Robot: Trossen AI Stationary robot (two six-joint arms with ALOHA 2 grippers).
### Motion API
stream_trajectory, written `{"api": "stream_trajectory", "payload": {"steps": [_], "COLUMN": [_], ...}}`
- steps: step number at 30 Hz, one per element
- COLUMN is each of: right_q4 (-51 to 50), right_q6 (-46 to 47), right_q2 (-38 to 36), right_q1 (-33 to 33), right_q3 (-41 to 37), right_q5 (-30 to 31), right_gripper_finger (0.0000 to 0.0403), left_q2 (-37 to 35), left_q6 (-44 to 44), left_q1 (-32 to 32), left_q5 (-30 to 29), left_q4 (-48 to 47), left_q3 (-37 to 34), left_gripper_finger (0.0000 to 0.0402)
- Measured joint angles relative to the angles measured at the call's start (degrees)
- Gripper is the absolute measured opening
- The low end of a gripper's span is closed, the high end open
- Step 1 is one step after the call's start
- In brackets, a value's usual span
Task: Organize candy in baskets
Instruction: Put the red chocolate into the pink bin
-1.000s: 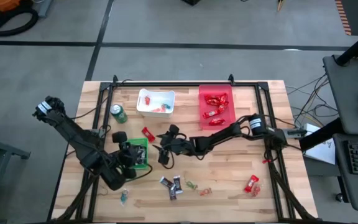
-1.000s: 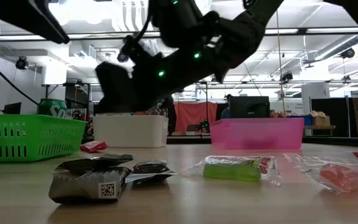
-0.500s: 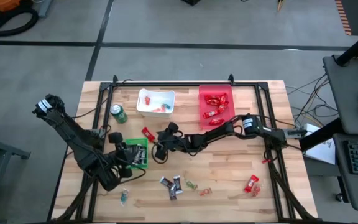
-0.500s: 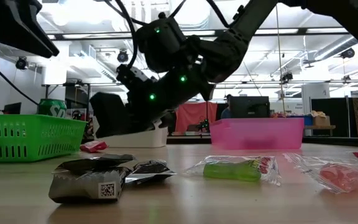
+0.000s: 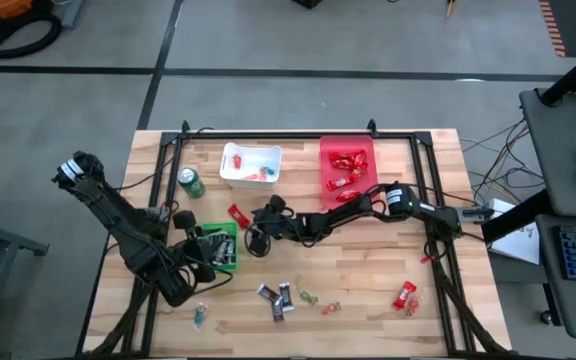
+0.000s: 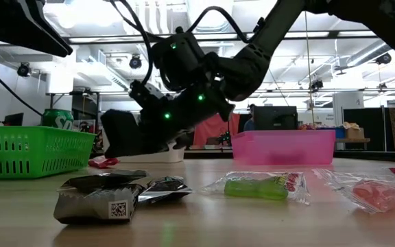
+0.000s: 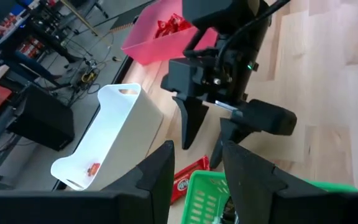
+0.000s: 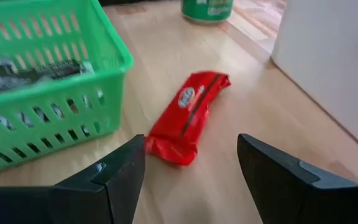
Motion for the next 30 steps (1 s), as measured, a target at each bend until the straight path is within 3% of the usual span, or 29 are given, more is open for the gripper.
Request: {"api": "stream_trajectory", "payload": {"steps": [30], "right_q4": [1.5], "right_q6": [-1.6], "right_q2": [0.8], "right_q1": [-1.7], "right_q3": [0.5], "right_q5": [-7.5], "right_gripper_finger": [0.0224], "left_q2": [0.0], "left_q6": [0.0], "left_q1": [0.0], "left_q5": [-3.2], "left_q4": [1.8], "left_q3": [0.0], "left_gripper_finger": [0.0121]}}
